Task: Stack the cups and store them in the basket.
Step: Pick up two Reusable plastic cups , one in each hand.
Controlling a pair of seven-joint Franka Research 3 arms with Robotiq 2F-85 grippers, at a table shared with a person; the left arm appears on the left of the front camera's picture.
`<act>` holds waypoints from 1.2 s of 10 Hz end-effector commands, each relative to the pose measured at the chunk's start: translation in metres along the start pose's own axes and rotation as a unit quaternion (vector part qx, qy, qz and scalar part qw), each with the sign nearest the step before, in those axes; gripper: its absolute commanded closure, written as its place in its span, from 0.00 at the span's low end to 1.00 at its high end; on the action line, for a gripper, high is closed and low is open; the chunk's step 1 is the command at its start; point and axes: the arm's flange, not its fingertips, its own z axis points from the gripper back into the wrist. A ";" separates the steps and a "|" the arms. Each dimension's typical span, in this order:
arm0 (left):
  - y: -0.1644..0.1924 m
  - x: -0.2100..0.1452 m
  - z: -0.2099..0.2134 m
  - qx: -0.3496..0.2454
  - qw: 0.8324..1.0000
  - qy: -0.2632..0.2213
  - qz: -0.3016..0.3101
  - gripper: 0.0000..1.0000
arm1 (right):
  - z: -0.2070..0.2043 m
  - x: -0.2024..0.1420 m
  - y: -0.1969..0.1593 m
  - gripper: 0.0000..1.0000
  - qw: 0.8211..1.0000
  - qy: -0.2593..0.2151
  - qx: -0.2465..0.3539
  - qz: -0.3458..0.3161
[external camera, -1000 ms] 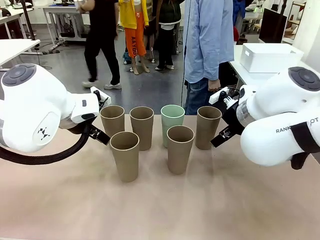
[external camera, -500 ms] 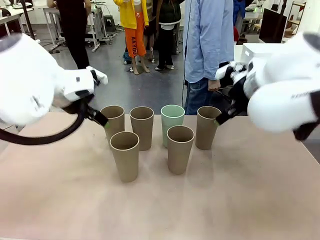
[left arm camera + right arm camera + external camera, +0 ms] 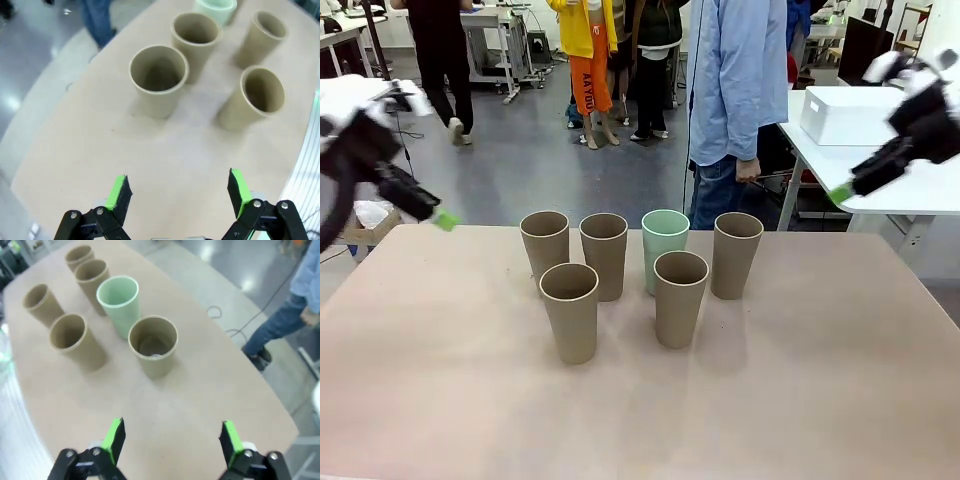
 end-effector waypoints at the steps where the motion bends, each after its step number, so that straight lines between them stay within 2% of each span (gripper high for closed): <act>1: 0.006 -0.054 0.019 -0.044 0.996 -0.048 -0.055 0.00 | 0.020 -0.050 -0.025 0.00 0.997 -0.046 0.052 0.028; 2: 0.007 -0.078 0.029 -0.050 0.994 -0.067 -0.072 0.00 | 0.026 -0.075 -0.031 0.00 0.995 -0.067 0.064 0.034; 3: 0.011 -0.099 0.036 -0.029 0.993 -0.076 -0.082 0.00 | 0.027 -0.096 -0.037 0.00 0.992 -0.094 0.074 0.042; 6: 0.003 -0.112 0.037 -0.025 0.985 -0.122 -0.122 0.00 | 0.023 -0.129 -0.032 0.00 0.984 -0.147 0.092 0.050; 10: 0.008 -0.111 0.043 -0.038 0.978 -0.165 -0.123 0.00 | 0.027 -0.136 -0.034 0.00 0.976 -0.190 0.095 0.045; 11: 0.003 -0.102 0.039 -0.031 0.982 -0.161 -0.097 0.00 | 0.028 -0.134 -0.032 0.00 0.976 -0.189 0.107 0.035; 12: 0.012 -0.105 0.045 -0.033 0.981 -0.152 -0.115 0.00 | 0.029 -0.137 -0.030 0.00 0.979 -0.177 0.097 0.035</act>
